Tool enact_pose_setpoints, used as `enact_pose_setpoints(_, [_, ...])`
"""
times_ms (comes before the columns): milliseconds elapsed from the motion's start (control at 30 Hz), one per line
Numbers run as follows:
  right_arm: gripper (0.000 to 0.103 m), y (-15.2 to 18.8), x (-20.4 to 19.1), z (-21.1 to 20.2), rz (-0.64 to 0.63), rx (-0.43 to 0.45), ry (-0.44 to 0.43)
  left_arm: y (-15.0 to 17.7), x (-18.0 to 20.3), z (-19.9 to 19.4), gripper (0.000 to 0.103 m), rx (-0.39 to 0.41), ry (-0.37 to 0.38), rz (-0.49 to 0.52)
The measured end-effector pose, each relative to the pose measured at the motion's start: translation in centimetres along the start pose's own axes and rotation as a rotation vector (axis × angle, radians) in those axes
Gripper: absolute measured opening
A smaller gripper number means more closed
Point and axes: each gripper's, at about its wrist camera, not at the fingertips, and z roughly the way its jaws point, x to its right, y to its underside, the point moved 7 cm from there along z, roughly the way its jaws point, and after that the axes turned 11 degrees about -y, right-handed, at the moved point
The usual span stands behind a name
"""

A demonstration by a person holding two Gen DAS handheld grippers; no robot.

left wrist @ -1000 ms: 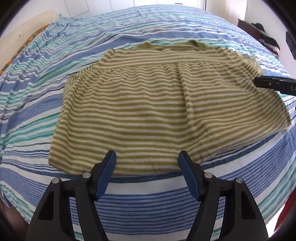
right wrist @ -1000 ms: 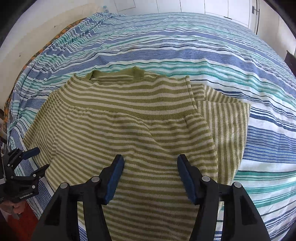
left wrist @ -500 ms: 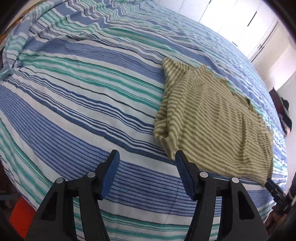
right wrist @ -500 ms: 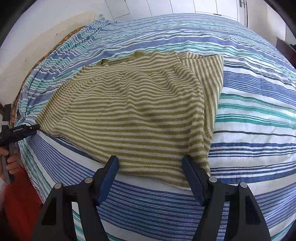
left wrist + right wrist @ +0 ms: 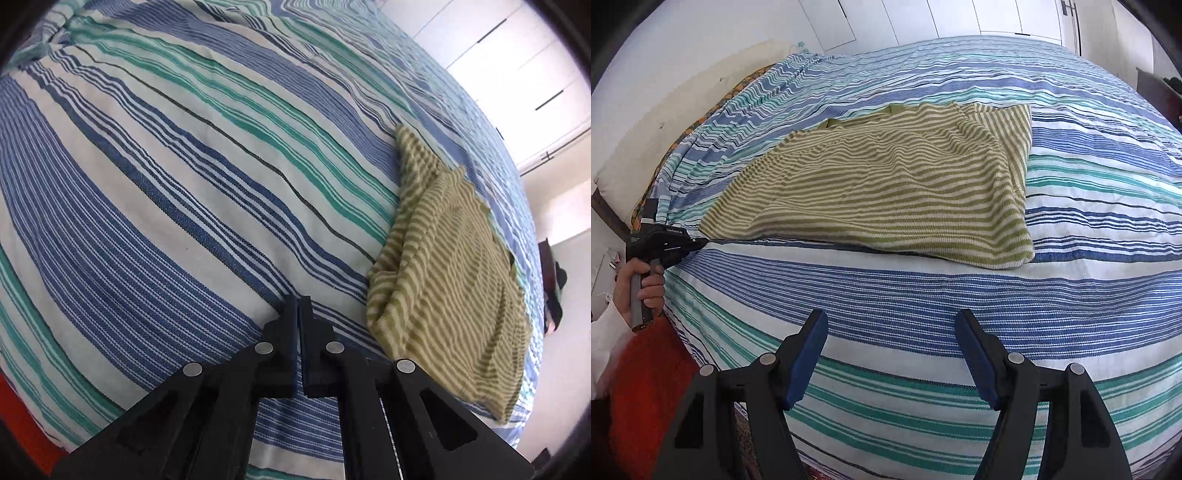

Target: Fold small clothes

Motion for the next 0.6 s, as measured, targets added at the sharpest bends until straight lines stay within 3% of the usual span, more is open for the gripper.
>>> enact_pose_setpoints(33, [0.071,0.2,0.0,-0.2,-0.002,0.001,0.003,-0.2,0.2,-0.7,0.003,0.007,0.008,0.02])
enact_pose_setpoints(67, [0.071,0.2,0.1,-0.4,-0.001,0.004,0.006,-0.6,0.2,-1.9,0.016,0.033,0.025,0.024])
enact_pose_setpoints(100, [0.071,0.2,0.3,-0.5,0.004,0.011,0.008,-1.2,0.4,-3.2,0.042,0.073,0.059,0.017])
enact_pose_setpoints(167, [0.071,0.0,0.7,-0.9,0.023,0.03,0.008,-3.0,1.2,-5.6,0.071,0.153,0.127,0.012])
enact_pose_setpoints(233, [0.071,-0.1,0.9,-0.9,0.039,0.042,0.005,-5.1,3.1,-6.2,0.072,0.164,0.163,0.063])
enact_pose_setpoints(333, [0.071,0.0,0.8,-0.5,0.038,0.032,0.001,-6.5,7.5,-3.7,0.072,0.055,0.218,0.195])
enact_pose_setpoints(433, [0.071,0.3,0.4,-0.2,0.027,0.018,-0.001,-6.8,9.5,0.7,0.072,-0.017,0.104,0.273])
enact_pose_setpoints(533, [0.071,0.6,0.0,0.0,0.01,0.006,0.0,-6.5,10.2,3.3,0.064,-0.055,0.084,0.301])
enact_pose_setpoints(567, [0.071,0.8,0.0,0.1,0.004,0.001,0.003,-6.4,10.6,3.4,0.052,-0.044,0.097,0.318])
enact_pose_setpoints(600, [0.071,1.1,0.0,0.2,-0.001,-0.005,0.006,-6.3,11.1,3.4,0.032,-0.049,0.126,0.332])
